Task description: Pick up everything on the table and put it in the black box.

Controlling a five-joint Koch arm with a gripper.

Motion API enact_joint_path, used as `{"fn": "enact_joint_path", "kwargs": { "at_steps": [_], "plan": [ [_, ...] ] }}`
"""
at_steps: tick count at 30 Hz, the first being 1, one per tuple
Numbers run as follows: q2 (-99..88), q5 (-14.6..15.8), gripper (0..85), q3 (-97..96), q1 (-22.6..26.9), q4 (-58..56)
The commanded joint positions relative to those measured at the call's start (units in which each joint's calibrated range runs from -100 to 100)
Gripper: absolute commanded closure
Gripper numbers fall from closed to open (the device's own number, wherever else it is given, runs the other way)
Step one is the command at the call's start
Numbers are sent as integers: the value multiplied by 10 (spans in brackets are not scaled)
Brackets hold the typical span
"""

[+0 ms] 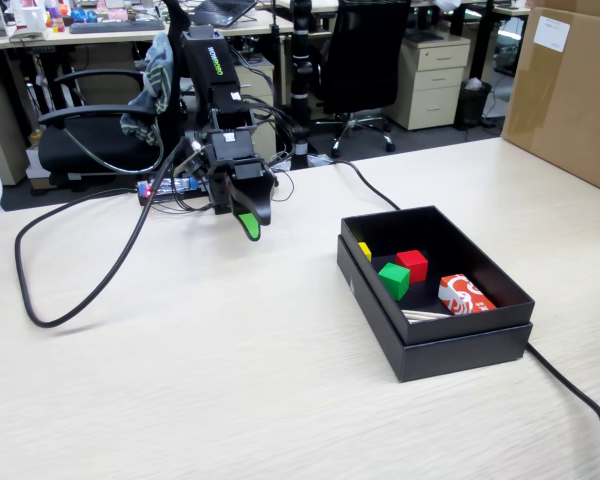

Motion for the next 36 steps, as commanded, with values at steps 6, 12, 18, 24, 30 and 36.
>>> {"fn": "enact_joint_path", "kwargs": {
  "at_steps": [6, 12, 18, 24, 30, 36],
  "plan": [
    [-37, -17, 378, -112, -8, 157],
    [-41, -17, 378, -210, -10, 252],
    [-45, -17, 371, -272, -21, 289],
    [-45, -16, 378, -291, -23, 296],
    [-48, -16, 368, -294, -23, 296],
    [-48, -16, 368, -294, -23, 296]
  ]
}}
